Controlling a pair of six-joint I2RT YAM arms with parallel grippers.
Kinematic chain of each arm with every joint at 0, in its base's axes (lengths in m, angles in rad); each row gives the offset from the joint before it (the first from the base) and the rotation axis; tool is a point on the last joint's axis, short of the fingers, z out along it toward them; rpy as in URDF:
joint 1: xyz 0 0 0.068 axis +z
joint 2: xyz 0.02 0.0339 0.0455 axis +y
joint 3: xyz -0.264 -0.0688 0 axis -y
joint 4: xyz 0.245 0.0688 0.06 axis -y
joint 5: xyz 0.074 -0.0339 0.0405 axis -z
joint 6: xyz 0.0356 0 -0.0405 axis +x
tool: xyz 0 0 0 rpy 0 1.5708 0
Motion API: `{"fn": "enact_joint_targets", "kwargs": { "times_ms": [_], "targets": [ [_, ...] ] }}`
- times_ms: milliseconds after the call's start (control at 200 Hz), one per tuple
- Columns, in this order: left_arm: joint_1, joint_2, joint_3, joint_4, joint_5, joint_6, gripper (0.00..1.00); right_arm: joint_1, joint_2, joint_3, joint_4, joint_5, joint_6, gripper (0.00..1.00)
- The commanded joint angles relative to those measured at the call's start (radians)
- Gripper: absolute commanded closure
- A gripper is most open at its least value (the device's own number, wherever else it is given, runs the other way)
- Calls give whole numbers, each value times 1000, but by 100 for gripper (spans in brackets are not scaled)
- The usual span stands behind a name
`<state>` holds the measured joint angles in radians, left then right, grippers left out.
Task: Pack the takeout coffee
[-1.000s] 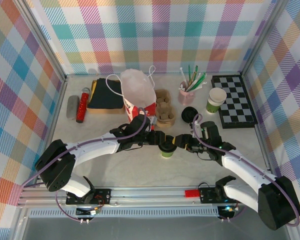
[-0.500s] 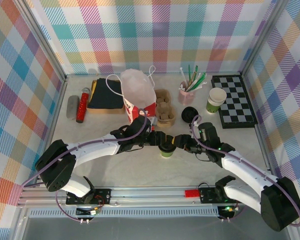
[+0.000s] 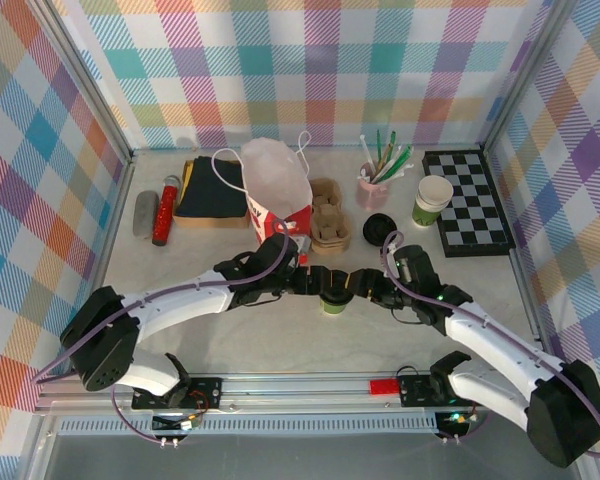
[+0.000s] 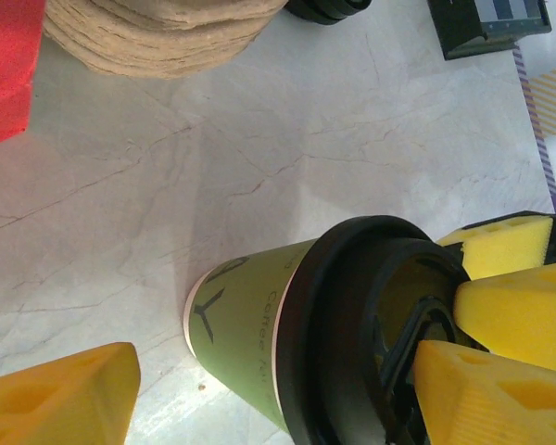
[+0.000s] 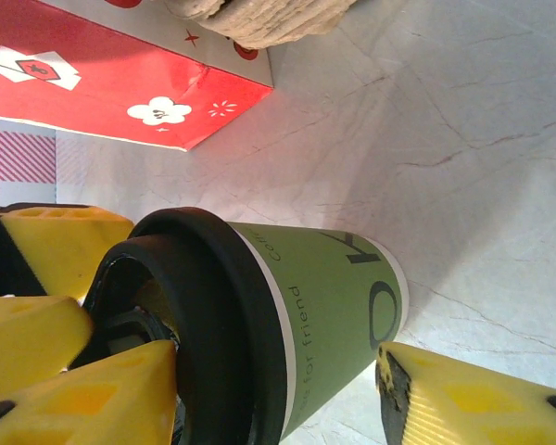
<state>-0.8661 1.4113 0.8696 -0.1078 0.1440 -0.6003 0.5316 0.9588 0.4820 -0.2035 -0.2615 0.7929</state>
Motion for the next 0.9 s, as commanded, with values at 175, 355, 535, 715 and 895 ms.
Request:
{"fn": "enact_joint_targets", "kwargs": {
  "times_ms": [175,355,535,715,895],
  "targets": [
    [-6,-112,60,-92,-30,7,18,9,6,15,-262,34,-39,36],
    [-9,-141,49,-136,-35,-5,19,9,26,92,-275,23,-69,33],
    [-33,-177,10,-154,-62,-35,20,8,72,181,-300,27,-102,30],
    [-59,-229,-8,-162,-94,-68,20,0,112,268,-334,40,-138,27],
    [-91,-249,-11,-199,-126,-99,20,-36,150,347,-338,-10,-173,26]
  ]
}}
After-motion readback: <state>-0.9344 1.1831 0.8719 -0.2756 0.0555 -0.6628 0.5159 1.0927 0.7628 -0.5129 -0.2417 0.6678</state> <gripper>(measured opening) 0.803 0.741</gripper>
